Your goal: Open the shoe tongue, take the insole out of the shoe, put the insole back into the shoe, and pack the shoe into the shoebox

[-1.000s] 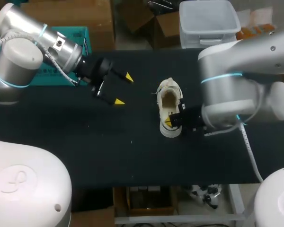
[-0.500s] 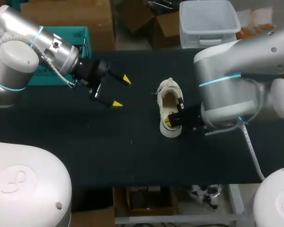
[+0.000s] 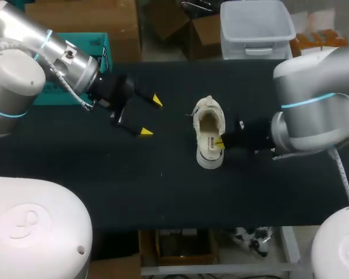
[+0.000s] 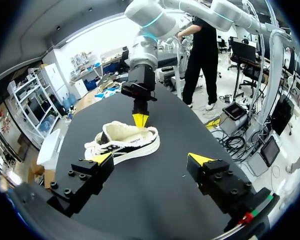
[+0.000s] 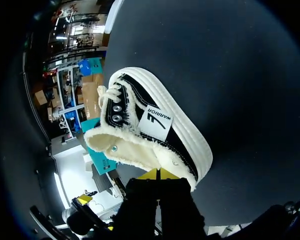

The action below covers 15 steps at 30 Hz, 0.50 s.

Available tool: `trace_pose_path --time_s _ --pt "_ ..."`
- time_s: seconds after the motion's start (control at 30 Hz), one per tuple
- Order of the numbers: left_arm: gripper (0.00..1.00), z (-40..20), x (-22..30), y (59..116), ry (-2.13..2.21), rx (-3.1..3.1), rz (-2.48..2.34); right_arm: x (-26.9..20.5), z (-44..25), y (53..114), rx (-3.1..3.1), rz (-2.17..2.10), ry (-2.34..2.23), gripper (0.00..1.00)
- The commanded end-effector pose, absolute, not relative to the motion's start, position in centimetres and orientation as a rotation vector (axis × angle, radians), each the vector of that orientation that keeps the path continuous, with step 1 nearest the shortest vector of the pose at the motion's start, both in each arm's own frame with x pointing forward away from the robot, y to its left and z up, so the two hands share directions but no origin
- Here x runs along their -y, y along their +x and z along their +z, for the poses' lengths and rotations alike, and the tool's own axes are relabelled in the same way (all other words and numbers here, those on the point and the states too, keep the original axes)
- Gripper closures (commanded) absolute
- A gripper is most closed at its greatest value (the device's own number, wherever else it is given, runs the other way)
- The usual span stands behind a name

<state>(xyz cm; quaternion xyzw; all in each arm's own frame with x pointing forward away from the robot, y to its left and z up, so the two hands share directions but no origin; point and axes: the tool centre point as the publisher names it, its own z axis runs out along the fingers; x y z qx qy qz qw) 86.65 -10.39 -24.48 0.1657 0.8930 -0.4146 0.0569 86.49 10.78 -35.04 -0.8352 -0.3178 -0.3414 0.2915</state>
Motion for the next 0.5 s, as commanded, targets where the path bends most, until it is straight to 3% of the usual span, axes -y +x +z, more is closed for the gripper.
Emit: trace_pose_path --time_s 0.03,0.13,0.27,0.3,0.37,0.5 --pt "0.0 -24.2 10.4 85.0 0.456 -2.727 -1.195 -8.5 -34.0 87.0 0.908 -0.825 -2.036 1.0" --pt "0.0 -24.1 10.1 84.4 0.402 -2.773 -1.138 -8.2 -33.5 87.8 0.954 -0.792 -1.991 0.95" --pt "0.0 -24.0 9.6 83.8 0.259 -2.795 -1.092 -7.9 -32.8 88.4 0.972 -0.737 -2.001 0.76" --pt "0.0 -24.0 9.4 83.8 0.206 -2.802 -1.076 -7.9 -32.7 88.6 0.973 -0.719 -2.006 0.65" --pt "0.0 -24.0 9.2 83.9 0.164 -2.809 -1.044 -7.9 -32.3 88.7 0.965 -0.652 -2.061 0.0" --pt "0.0 -24.0 9.2 83.9 0.164 -2.809 -1.044 -7.9 -32.3 88.7 0.965 -0.652 -2.061 0.0"
